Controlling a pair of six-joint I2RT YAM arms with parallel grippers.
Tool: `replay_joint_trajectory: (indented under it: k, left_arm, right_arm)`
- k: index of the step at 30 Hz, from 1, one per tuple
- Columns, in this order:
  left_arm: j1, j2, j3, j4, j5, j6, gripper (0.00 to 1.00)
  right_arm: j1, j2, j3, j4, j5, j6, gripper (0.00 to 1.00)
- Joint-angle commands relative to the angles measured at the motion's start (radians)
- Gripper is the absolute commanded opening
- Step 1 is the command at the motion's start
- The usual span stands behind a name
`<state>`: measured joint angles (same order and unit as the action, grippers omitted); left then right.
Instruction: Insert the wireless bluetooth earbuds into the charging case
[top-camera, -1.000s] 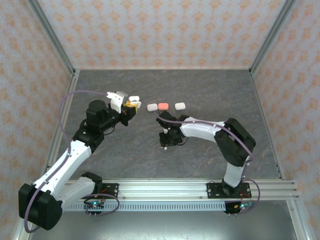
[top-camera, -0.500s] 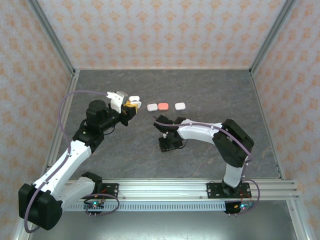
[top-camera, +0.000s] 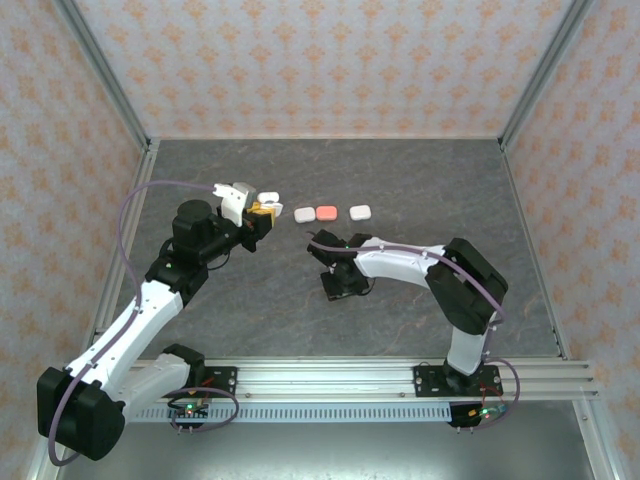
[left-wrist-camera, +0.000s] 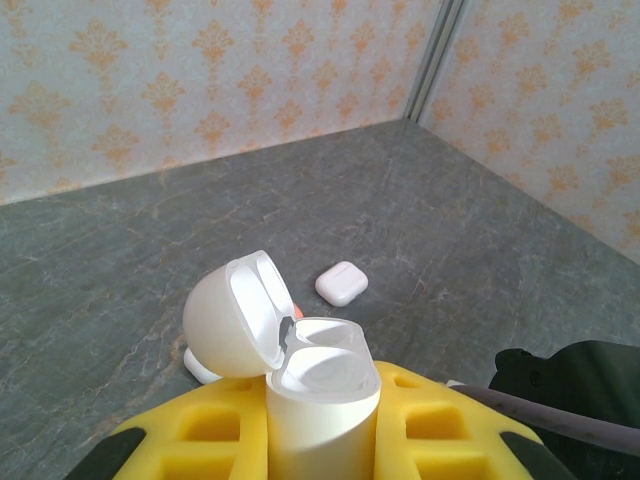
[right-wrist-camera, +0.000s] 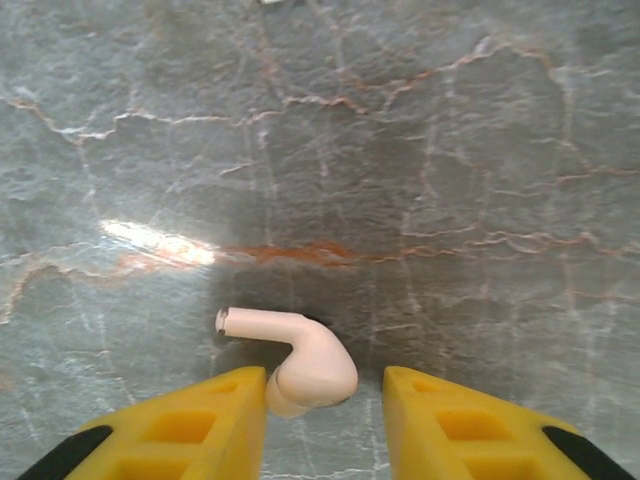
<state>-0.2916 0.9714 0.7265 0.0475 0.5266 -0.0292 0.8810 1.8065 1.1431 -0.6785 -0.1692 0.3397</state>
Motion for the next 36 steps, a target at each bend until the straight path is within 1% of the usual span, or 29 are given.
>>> replay_joint_trajectory:
  k: [1, 9, 11, 15, 17, 19, 24, 29, 36]
  left_arm:
    - [0.011, 0.007, 0.038, -0.011, 0.016, -0.001, 0.0]
    - [0.011, 0.016, 0.041, -0.01, 0.018, -0.003, 0.0]
    - [0.011, 0.018, 0.042, -0.01, 0.019, -0.005, 0.0]
    - [0.011, 0.018, 0.04, -0.011, 0.018, -0.004, 0.0]
    - [0.011, 0.018, 0.038, -0.011, 0.012, -0.005, 0.0]
    - [0.011, 0.017, 0.039, -0.015, 0.007, -0.004, 0.0]
    - [0.011, 0.012, 0.038, -0.017, 0.012, 0.0, 0.0]
    - [0.011, 0.013, 0.04, -0.015, 0.013, -0.001, 0.0]
    - [0.011, 0.021, 0.04, -0.01, 0.018, -0.003, 0.0]
  right_arm:
    - [-0.001, -0.053, 0.024, -0.088, 0.09, -0.004, 0.36]
    - [-0.008, -0.076, 0.05, -0.146, 0.129, -0.006, 0.37]
    - [-0.009, -0.093, 0.05, -0.117, 0.097, -0.013, 0.38]
    - [-0.012, -0.122, 0.014, 0.008, -0.001, -0.001, 0.43]
    - [-0.013, -0.101, 0.012, 0.03, -0.02, 0.011, 0.45]
    - [-0.014, -0.07, 0.012, 0.039, -0.008, 0.022, 0.45]
    - [-0.03, -0.06, -0.047, 0.14, -0.033, 0.08, 0.45]
    - [-0.034, -0.057, -0.053, 0.096, -0.005, 0.072, 0.44]
    - [-0.046, -0.049, -0.09, 0.138, -0.039, 0.08, 0.37]
